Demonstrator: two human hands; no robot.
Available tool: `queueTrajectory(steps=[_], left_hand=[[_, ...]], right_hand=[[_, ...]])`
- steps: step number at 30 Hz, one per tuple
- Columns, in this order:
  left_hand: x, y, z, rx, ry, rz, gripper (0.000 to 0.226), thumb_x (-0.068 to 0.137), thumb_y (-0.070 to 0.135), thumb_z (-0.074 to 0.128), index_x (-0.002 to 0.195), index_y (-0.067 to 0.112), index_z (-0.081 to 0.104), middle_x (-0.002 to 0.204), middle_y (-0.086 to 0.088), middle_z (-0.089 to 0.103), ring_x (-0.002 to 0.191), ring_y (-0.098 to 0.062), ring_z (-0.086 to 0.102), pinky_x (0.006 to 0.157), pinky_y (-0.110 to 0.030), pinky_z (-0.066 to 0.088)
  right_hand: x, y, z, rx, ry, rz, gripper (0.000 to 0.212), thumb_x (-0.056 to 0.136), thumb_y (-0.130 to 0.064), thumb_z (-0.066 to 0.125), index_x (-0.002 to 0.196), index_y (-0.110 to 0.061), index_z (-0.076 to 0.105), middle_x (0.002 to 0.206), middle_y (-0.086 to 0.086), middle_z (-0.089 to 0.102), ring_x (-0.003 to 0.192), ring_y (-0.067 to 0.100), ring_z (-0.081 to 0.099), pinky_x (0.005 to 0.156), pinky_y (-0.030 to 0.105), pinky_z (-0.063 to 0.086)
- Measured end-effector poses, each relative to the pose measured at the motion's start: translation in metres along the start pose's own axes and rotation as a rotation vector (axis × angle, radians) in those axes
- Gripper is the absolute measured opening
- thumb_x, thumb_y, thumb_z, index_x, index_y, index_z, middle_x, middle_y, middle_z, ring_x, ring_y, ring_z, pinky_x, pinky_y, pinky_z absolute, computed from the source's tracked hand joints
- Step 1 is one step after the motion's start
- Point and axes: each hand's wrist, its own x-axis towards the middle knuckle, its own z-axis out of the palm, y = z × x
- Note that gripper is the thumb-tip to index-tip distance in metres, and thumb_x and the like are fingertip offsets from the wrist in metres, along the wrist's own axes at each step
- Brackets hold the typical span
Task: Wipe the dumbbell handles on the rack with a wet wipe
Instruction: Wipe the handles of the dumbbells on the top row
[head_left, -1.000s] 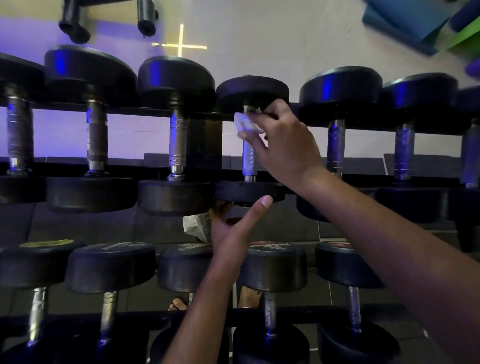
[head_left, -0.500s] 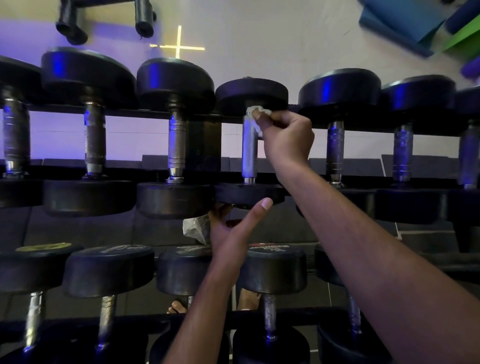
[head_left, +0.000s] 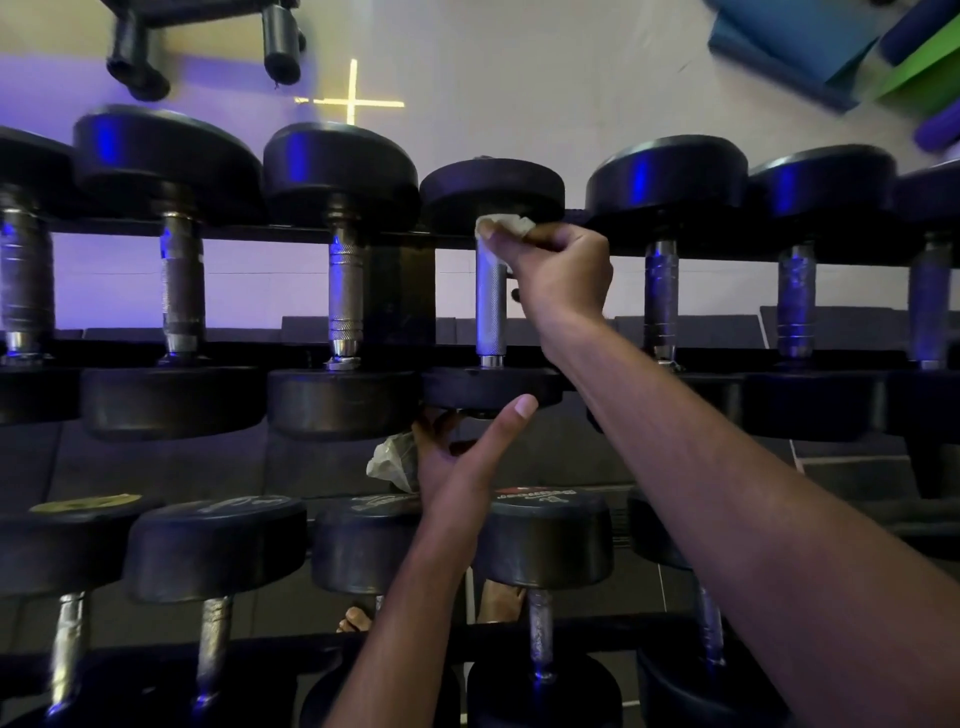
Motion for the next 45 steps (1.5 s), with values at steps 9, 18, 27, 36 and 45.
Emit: queueTrajectory(steps=[9,18,27,36,45], left_hand=[[-0.003,0.005,-0.002,0.008,-0.032,0.019,0.092,0.063,0.058,0.103,0.141,0.023,0.067,0.133,0.0,0.077,0.126,-0.018,0.072,0.113,-0.054,0.056],[-0.001,0.003,-0.002,0.029,-0.008,0.03,0.091,0.061,0.064,0.103,0.138,0.029,0.07,0.133,0.001,0.077,0.13,-0.03,0.071,0.113,-0.065,0.052],[-0.002,0.003,0.001,0.017,0.01,0.02,0.099,0.055,0.066,0.103,0.137,0.025,0.066,0.125,0.006,0.079,0.118,-0.016,0.075,0.112,-0.058,0.055],[0.001,0.001,0.0,0.012,-0.014,0.034,0.095,0.062,0.058,0.103,0.141,0.02,0.066,0.131,-0.001,0.078,0.124,-0.022,0.075,0.113,-0.057,0.056],[-0.002,0.003,0.001,0.016,0.002,0.025,0.092,0.064,0.053,0.101,0.143,0.022,0.065,0.13,0.005,0.078,0.119,-0.016,0.075,0.107,-0.043,0.058]], right_hand=[[-0.02,-0.01,0.028,-0.435,0.243,-0.208,0.035,0.079,-0.051,0.081,0.094,-0.024,0.067,0.096,-0.004,0.076,0.089,0.024,0.071,0.067,0.029,0.041],[0.006,-0.003,-0.004,0.237,-0.133,0.157,0.024,0.078,-0.025,0.093,0.092,-0.016,0.076,0.089,-0.001,0.079,0.086,0.018,0.074,0.071,0.037,0.066],[0.032,0.005,-0.022,0.113,-0.381,0.503,0.018,0.094,-0.01,0.067,0.092,-0.026,0.072,0.077,-0.011,0.068,0.058,0.002,0.06,0.06,0.026,0.041],[0.018,0.012,-0.042,-0.228,-0.553,0.375,0.021,0.091,-0.005,0.07,0.1,-0.02,0.081,0.094,-0.009,0.076,0.076,0.008,0.061,0.067,0.028,0.038],[-0.009,-0.007,-0.064,-0.703,-0.668,0.042,0.038,0.079,-0.043,0.091,0.078,-0.006,0.079,0.065,0.001,0.058,0.069,0.013,0.051,0.07,0.029,0.042]])
